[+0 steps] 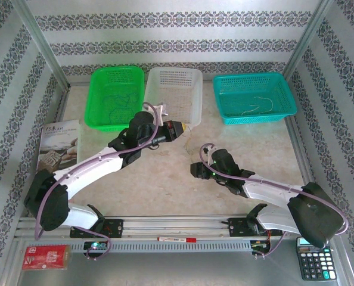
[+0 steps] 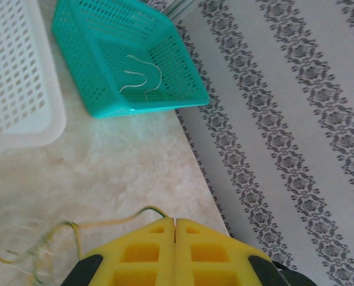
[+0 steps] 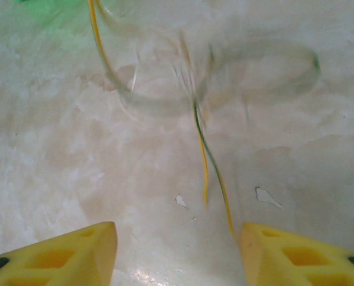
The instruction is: Untangle the cables
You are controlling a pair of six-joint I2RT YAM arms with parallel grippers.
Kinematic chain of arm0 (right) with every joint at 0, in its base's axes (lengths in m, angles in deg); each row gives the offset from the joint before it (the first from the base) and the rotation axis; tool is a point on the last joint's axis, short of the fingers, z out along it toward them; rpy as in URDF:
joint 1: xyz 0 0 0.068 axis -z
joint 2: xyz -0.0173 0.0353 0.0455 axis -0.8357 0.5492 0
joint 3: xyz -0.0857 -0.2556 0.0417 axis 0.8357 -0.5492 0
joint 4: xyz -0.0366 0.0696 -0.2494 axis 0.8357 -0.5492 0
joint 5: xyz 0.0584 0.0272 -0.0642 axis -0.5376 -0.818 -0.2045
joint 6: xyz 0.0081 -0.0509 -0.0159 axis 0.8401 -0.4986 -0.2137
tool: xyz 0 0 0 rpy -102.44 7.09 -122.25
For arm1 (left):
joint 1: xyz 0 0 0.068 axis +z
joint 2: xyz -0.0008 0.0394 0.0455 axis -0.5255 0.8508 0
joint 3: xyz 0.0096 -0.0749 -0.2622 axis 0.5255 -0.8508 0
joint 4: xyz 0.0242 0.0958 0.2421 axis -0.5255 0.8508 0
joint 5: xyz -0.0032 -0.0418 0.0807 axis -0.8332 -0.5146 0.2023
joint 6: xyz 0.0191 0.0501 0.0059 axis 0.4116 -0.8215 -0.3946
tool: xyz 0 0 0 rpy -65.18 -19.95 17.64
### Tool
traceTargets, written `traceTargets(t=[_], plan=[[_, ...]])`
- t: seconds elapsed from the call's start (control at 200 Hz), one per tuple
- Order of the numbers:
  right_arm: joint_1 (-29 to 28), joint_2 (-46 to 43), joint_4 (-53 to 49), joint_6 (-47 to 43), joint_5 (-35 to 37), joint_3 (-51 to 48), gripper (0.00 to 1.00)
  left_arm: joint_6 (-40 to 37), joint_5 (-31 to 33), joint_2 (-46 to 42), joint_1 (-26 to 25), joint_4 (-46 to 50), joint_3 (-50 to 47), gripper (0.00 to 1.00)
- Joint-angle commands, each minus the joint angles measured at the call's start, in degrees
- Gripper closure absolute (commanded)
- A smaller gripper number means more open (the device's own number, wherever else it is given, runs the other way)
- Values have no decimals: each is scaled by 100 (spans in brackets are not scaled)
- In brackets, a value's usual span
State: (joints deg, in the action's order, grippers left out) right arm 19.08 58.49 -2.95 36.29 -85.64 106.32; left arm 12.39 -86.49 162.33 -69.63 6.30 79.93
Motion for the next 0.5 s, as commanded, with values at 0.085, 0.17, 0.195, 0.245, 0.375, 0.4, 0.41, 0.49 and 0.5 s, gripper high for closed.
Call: traceTargets(t=[0.085, 0.17, 0.195, 0.245, 0.375, 0.4, 0.41, 0.49, 0.5], plan=[[25, -691, -182, 39, 84, -28, 36, -476, -191, -151, -83, 812, 430, 100], [30, -1115, -382, 54, 143, -27, 34, -527, -216, -167, -83, 934, 556, 100], [30, -1236, -439, 57, 169, -23, 34, -527, -235, -170, -83, 952, 578, 100], [26, -1492, -529, 69, 230, 18, 32, -540, -259, -170, -83, 990, 619, 100], [28, -1922, -594, 37, 416, 231, 27, -476, -345, -194, -84, 986, 657, 100], [33, -1947, -586, 7, 451, 289, 27, -441, -364, -198, -86, 966, 659, 100], [27, -1949, -581, -9, 455, 313, 27, -434, -376, -195, -84, 961, 658, 100], [26, -1845, -465, -119, 504, 553, 27, -306, -470, -215, -92, 862, 662, 100], [25, -1818, -449, -122, 518, 590, 27, -288, -484, -219, -92, 852, 661, 100]])
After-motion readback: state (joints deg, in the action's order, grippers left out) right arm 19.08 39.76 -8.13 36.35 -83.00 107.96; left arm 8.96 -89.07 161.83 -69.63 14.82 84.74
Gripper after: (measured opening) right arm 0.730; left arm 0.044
